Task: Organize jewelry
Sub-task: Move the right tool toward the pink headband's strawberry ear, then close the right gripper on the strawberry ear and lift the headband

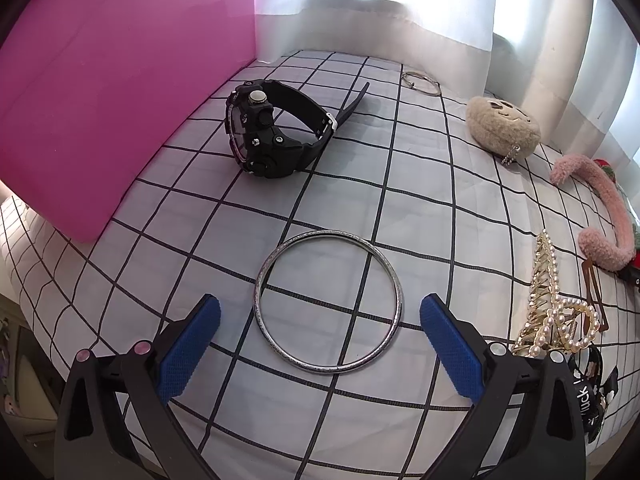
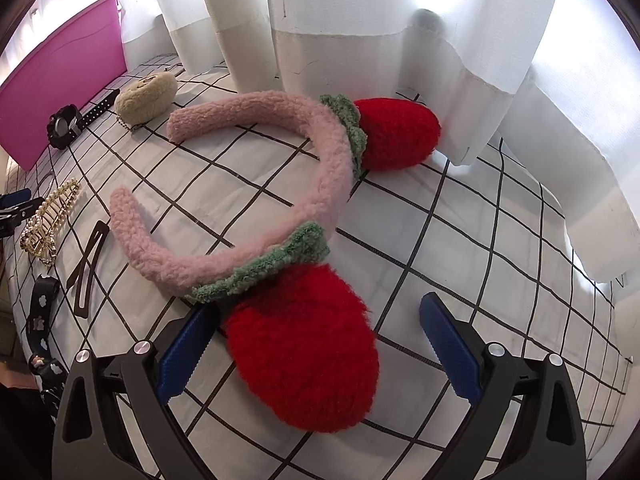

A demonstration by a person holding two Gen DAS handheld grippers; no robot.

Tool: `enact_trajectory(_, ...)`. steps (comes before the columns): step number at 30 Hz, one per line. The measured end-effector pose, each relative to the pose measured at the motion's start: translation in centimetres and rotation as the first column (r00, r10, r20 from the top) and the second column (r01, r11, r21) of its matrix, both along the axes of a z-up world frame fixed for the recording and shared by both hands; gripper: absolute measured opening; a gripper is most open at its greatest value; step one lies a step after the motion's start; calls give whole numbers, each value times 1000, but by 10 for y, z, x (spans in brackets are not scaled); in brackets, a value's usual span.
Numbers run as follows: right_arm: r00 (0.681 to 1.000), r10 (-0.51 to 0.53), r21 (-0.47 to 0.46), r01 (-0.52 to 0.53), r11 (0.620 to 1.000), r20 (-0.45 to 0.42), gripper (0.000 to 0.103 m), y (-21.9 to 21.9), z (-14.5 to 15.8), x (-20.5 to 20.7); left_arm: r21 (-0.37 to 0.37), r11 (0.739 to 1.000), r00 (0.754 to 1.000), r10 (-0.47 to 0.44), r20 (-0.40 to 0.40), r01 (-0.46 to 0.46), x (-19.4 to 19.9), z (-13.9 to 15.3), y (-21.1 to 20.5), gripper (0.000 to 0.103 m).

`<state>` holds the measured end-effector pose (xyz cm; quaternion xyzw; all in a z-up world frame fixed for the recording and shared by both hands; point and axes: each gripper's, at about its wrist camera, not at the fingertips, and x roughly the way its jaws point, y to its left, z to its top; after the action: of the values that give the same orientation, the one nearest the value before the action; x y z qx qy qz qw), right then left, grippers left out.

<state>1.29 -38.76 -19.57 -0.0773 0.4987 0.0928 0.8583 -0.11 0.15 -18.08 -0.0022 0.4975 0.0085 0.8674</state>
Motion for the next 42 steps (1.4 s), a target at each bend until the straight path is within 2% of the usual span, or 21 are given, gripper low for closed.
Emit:
enact_trajectory(2,1000,2,3,-2,1000,-1,93,4,0,0,-2,1000,1000,-10,1,10,0,0,1,96)
enact_trajectory(5,999,36,6,-36,999,-6,90,15,-1,-2,-6,999,999,-42,8,42,-2,3,-1,88)
enact_trajectory(8,998,59,13,-59,998,4,72,23,2,-8,-5,996,996,-86,26,86,-7,7,-6,71)
enact_trajectory(11,999,48,17,-48,999,5,42,30,5,-10,-9,996,995,-91,29,91,-8,8,-6,70)
enact_trajectory(16,1000,7,57,-8,998,15,38,34,5,-19,-27,994,994,-104,18,104,-16,9,-5,69)
enact_trajectory(23,997,-69,174,61,983,40,36,34,15,-39,-63,993,995,-103,18,104,-27,20,-2,69)
enact_trajectory(31,987,-152,339,125,933,54,36,40,37,-56,-92,988,991,-122,54,127,-26,50,-3,69)
enact_trajectory(42,969,-231,477,164,864,85,36,56,75,-80,-111,979,979,-159,125,173,-29,102,4,69)
